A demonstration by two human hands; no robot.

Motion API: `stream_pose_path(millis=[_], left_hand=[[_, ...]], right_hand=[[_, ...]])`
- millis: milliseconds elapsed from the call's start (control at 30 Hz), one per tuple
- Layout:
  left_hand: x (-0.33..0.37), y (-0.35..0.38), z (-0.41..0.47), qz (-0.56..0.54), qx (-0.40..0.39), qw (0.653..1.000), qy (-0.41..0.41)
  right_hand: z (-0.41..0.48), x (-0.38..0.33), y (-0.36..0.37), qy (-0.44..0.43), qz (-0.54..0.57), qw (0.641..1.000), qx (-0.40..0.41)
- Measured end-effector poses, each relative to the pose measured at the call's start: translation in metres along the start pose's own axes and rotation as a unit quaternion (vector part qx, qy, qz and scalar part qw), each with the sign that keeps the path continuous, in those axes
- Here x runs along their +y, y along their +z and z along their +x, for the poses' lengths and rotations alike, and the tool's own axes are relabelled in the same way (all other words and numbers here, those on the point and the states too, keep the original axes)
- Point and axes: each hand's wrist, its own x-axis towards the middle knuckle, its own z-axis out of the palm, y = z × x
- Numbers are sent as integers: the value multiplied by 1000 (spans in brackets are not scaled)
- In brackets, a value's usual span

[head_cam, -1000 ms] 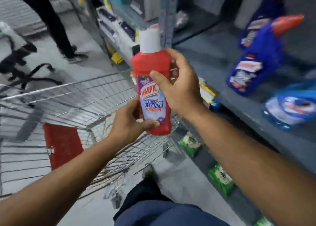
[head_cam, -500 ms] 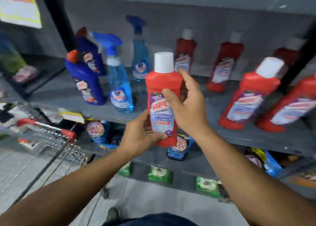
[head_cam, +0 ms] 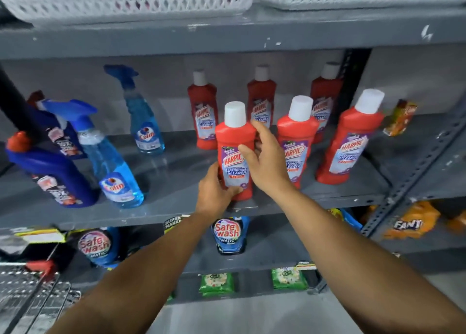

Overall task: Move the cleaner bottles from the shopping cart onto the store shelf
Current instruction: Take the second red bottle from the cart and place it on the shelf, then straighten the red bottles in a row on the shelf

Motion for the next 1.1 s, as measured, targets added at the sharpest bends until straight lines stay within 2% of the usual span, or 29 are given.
stream_pose_path(millis=[233, 300, 400, 433, 500, 567, 633, 700, 800, 967, 1100], left_hand=[[2, 2, 3, -31, -17, 999, 9], [2, 0, -2, -22, 1, 1000, 21], [-1, -1, -30, 71, 70, 987, 122], [1, 1, -43, 81, 47, 981, 169], [7, 9, -59, 53, -68, 972, 218], [16, 26, -56, 16, -178, 964, 196], [31, 48, -45, -13, -210, 970, 125], [41, 63, -32, -35, -219, 975, 25], [41, 75, -23, -47, -207, 977, -27], [40, 92, -19, -112, -84, 990, 2], [52, 97, -22, -125, -50, 991, 10]], right_hand=[[0, 4, -2, -12, -10, 1000, -13], [-9, -1, -5, -12, -2, 1000, 6], [-34, 5, -21, -23, 2, 991, 135], [-43, 11, -29, -20, -9, 983, 181], [-55, 32, -46, 15, -24, 974, 223], [-54, 58, -61, 75, -54, 977, 195], [-50, 81, -71, 132, -82, 979, 135], [-46, 91, -74, 151, -90, 982, 73], [-45, 90, -65, 134, -63, 989, 14], [-33, 91, -49, 118, -8, 993, -12], [-33, 99, -50, 105, -3, 994, -12]])
